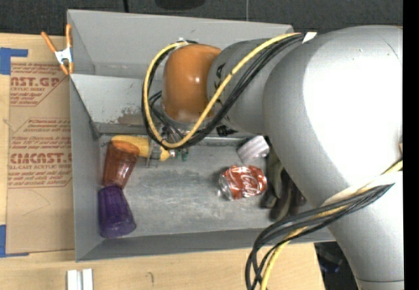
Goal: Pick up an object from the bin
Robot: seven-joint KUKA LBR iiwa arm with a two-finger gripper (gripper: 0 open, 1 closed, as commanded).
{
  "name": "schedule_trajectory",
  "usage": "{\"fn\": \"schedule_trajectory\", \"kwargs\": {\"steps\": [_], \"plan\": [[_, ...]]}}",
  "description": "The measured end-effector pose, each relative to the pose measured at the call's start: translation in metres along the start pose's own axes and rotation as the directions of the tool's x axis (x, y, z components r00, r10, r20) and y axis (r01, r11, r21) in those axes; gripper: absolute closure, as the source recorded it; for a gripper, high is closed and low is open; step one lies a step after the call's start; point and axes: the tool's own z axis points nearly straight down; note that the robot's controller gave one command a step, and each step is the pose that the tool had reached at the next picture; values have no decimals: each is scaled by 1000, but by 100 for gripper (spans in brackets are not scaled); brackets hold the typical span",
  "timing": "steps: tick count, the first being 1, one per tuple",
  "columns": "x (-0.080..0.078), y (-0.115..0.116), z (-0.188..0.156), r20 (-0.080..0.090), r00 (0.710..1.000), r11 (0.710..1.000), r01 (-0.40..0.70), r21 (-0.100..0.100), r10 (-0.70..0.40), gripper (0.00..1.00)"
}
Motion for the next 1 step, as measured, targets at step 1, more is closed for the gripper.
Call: {"fn": "schedule_trajectory", "kwargs": {"steps": [1], "plan": [[11,1,-6,-37,998,999,-42,10,42,100]]}}
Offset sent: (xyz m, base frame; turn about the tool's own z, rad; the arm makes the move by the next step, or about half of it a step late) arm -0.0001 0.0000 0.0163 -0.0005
